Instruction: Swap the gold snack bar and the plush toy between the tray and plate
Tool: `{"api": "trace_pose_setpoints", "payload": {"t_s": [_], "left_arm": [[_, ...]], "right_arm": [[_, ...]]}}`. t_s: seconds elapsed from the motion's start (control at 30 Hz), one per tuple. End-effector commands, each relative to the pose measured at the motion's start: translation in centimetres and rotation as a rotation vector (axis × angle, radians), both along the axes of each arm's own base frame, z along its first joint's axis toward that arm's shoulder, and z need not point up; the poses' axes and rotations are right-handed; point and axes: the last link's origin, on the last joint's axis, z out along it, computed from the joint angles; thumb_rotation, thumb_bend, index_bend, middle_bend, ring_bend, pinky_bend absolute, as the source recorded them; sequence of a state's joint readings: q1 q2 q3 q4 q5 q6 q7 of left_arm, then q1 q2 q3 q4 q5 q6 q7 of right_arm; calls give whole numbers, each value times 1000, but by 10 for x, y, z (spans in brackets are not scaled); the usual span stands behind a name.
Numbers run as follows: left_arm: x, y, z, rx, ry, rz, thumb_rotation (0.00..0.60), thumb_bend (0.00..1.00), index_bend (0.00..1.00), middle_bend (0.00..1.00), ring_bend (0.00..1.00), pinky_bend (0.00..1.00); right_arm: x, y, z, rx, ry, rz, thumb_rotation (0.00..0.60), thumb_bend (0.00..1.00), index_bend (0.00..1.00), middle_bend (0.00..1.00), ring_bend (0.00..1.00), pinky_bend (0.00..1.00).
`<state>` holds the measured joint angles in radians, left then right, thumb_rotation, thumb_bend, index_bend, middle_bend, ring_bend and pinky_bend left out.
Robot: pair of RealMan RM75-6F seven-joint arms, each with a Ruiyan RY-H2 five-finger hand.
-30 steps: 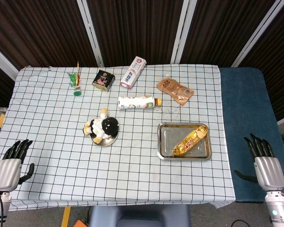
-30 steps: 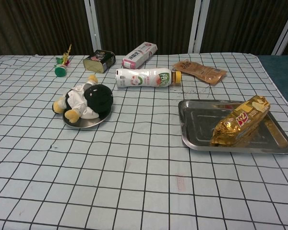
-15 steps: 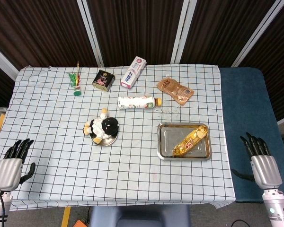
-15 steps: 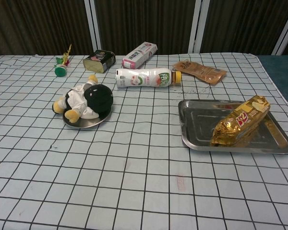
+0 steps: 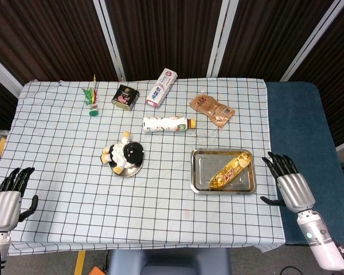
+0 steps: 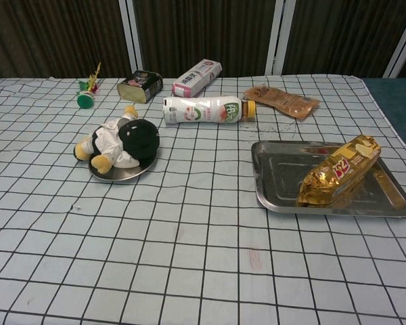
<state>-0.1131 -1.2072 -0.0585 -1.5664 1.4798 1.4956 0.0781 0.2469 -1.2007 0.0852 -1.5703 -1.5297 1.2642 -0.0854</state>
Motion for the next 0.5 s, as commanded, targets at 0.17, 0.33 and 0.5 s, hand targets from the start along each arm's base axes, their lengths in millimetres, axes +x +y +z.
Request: {"api": "trace_pose_setpoints", "payload": {"t_s": [0.17, 0.33, 0.5], "left_arm": [[0, -1, 3, 13, -4, -1, 600, 505, 87, 111, 36, 182], [-1, -1, 4, 18, -7, 6, 600, 505, 87, 116, 36, 182], [-2, 0, 5, 26, -5, 12, 600, 505, 87, 118, 36, 182]], "right_arm": [[26, -54, -26, 146, 86, 8, 600, 59, 181, 73, 80, 0], [33, -73, -35, 193, 136, -1, 600, 60, 216, 81, 84, 0], [38, -89, -48, 236, 158, -27, 600, 59, 242, 101, 97, 1]]}}
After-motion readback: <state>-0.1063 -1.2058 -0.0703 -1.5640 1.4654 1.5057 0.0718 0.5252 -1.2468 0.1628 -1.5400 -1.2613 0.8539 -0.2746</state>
